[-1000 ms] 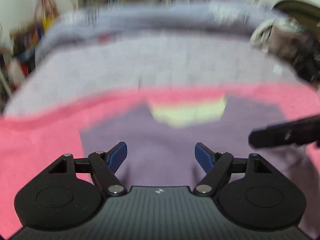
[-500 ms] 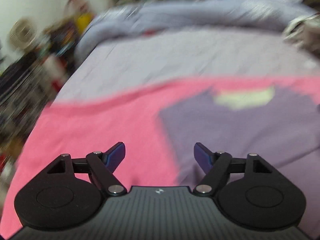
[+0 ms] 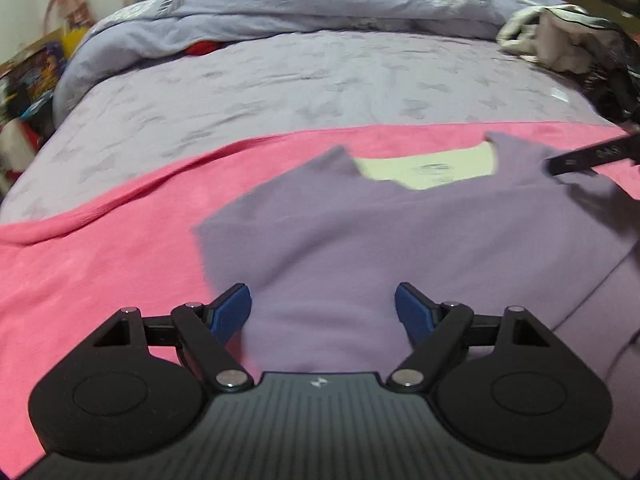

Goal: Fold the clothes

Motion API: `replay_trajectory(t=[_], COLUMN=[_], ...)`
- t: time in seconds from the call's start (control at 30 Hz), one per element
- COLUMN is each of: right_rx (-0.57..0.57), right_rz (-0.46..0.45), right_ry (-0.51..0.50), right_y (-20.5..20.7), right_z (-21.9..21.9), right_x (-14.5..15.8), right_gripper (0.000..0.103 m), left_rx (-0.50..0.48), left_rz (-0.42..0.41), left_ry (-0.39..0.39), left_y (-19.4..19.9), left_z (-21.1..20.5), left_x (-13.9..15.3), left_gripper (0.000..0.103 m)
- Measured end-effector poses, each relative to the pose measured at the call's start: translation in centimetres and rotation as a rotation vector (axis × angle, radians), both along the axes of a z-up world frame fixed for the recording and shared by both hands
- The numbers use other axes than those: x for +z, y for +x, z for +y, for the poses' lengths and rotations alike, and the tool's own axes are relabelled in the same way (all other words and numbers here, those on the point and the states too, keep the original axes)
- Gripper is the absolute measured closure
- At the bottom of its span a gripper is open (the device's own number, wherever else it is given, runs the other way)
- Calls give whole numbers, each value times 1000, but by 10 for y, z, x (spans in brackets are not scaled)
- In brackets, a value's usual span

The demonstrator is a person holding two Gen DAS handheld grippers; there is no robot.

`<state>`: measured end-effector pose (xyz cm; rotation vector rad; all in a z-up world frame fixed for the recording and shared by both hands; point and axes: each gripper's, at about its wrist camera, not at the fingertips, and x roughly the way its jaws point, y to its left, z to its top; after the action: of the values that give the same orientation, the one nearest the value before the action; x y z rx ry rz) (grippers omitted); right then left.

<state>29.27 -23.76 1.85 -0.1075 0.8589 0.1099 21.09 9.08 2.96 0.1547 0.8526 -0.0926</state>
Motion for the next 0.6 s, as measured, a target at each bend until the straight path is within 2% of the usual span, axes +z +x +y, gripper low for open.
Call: replay_trajectory(t=[0.03, 0.07, 0.13, 0.23, 0.33, 0.4, 0.47, 0.5, 0.6], right_rx=[17, 35, 113, 261, 348, 378, 415, 434, 382], right_rz=[-38, -76, -94, -50, 44, 88, 36, 8, 37], right_ry=[-37, -70, 18, 111, 144, 106, 34, -1, 49], right_y=[-9, -19, -41, -71, -91, -108, -131, -142, -163], right_z=[4, 8, 15, 37, 59, 70, 69, 68, 43], right_x=[8, 16, 28, 34, 17, 2, -3, -5, -7], right_gripper=[43, 40, 32, 32, 33, 32, 30, 30, 27], left_rx=[53, 69, 84, -60, -200, -230, -240, -238, -227], left_rz=[-9, -32, -82, -90, -55, -4, 52, 52, 34], left_ry=[23, 15, -16, -44, -73, -72, -45, -38, -27], left_y=[0, -4, -14, -22, -33, -42, -55, -66, -99], left_z=[8, 10, 10, -20, -50, -63, -69, -67, -55], left_x=[6, 13, 29, 36, 23, 8, -8, -11, -17], left_gripper=[22, 26, 26, 24, 23, 23, 23, 21, 20])
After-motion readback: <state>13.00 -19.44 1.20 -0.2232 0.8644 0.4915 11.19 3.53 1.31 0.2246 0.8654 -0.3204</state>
